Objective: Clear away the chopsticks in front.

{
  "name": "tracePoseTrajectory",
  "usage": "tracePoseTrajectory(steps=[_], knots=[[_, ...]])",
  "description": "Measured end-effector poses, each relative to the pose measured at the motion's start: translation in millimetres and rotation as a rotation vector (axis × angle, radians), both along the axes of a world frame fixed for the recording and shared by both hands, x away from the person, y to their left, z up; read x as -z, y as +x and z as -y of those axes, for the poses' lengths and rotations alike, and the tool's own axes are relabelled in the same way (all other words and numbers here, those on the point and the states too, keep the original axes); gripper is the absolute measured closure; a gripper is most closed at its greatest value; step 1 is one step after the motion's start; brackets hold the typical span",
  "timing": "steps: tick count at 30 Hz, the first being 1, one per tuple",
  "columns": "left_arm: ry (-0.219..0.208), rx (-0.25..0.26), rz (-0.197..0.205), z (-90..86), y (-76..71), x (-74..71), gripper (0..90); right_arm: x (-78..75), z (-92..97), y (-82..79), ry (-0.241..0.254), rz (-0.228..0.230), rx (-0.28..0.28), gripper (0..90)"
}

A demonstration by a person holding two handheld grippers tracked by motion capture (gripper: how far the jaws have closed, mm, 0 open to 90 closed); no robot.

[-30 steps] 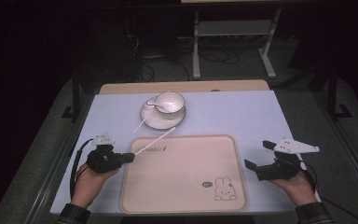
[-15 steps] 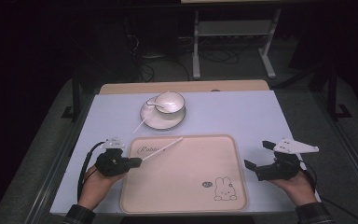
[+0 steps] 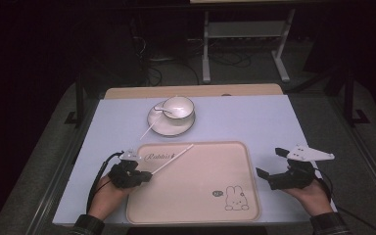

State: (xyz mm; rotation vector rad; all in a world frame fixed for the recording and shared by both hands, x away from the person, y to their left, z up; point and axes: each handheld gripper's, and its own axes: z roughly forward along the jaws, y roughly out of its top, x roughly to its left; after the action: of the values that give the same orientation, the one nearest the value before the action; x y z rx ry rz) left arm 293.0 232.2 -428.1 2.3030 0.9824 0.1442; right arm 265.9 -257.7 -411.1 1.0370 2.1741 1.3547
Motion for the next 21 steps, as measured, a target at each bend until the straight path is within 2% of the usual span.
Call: tracePoseTrajectory(steps=[5, 18, 21], knots=[[0.03, 0.012, 0.002, 2.6, -0.1, 1.9, 84.4, 0.2, 0.6, -0.1, 0.0, -0.004, 0.003, 0.0], [0.024, -0.001, -0.006, 0.8, 0.1, 1.6, 82.2, 0.3, -0.4, -0.2, -0.006, 0.001, -0.004, 0.0], [0.025, -0.003, 0.007, 0.4, 0.1, 1.0, 80.5, 0.5, -0.3, -0.2, -0.008, 0.0, -0.003, 0.0]])
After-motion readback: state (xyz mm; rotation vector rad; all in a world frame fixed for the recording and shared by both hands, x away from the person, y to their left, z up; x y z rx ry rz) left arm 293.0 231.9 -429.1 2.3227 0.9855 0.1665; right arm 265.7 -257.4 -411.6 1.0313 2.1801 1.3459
